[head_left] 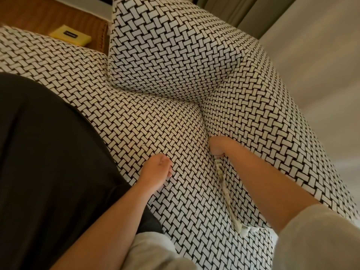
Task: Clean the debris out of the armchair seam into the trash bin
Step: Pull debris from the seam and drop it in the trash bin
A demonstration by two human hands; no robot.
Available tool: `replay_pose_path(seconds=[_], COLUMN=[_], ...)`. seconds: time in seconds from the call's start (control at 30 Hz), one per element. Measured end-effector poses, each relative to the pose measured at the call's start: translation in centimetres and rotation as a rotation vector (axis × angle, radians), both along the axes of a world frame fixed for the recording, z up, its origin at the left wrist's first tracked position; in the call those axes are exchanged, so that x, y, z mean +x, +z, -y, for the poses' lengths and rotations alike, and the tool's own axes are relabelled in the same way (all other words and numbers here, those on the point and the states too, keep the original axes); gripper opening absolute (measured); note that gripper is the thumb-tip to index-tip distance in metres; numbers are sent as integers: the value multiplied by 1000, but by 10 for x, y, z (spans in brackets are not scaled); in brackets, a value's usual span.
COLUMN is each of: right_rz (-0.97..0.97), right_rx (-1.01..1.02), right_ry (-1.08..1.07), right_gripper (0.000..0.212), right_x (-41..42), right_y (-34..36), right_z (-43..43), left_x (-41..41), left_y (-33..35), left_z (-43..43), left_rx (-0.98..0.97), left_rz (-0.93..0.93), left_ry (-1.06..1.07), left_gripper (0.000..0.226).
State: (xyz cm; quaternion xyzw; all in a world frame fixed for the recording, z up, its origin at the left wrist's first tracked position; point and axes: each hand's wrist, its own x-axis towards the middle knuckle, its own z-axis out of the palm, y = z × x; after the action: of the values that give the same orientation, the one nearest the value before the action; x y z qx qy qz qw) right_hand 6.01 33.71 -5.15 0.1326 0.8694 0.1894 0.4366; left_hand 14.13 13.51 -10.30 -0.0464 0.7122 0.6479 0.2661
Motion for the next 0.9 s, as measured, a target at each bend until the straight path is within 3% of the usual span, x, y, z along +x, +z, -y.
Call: replay_pose_path(seconds=[0.1,0.2,0.4,0.5,0.63,0.73,0.83,0.9], right_rz=[-15,-121,-391,-510,-530,-415,-353,-457], right_rx=[-158,-449,-897,-1045,-1048,-998,-1060,-1040], right_ry=[42,-74,-112,-157,-177,-120,-263,-351], right_gripper=[28,28,18,17,22,31,32,30], right_x=[6,21,51,68,83,88,94,94], right_y=[14,29,30,23,9,8,13,12], right_z=[5,25,74,90,89,78,67,57], left_x=[0,1,2,2,1,1,0,1], left_y=[-2,4,22,22,21,21,19,16], left_z=[-1,-2,4,10,13,11,7,6], left_rx=[-6,41,409,530,461,403,291,217], left_rz=[-2,22,404,454,471,473,458,450], left_ry=[-29,-83,-37,-10,93,92,63,61], left_gripper=[19,17,38,46,35,23,22,26])
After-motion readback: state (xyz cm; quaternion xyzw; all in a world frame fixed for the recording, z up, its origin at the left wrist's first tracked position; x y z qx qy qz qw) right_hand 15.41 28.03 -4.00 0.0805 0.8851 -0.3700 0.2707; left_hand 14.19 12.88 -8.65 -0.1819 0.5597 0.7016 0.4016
